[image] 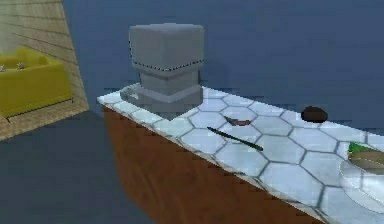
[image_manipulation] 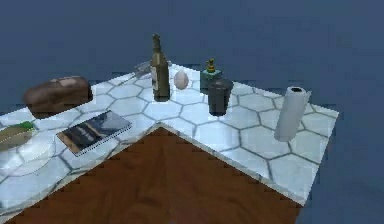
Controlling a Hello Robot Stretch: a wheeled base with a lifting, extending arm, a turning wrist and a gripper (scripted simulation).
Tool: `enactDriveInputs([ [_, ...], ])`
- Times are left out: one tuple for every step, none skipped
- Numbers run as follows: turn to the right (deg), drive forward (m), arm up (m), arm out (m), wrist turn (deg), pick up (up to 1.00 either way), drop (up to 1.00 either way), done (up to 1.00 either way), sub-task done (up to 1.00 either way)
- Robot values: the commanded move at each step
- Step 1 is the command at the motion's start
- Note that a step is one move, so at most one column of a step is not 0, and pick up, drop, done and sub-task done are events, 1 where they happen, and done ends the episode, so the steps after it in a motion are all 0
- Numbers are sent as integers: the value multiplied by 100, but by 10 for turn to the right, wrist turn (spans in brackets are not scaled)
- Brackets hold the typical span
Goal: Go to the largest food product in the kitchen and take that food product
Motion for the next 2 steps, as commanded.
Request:
enactDriveInputs([
  [-300, 0, 0, 0, 0, 0, 0, 0, 0],
  [450, 0, 0, 0, 0, 0, 0, 0, 0],
])
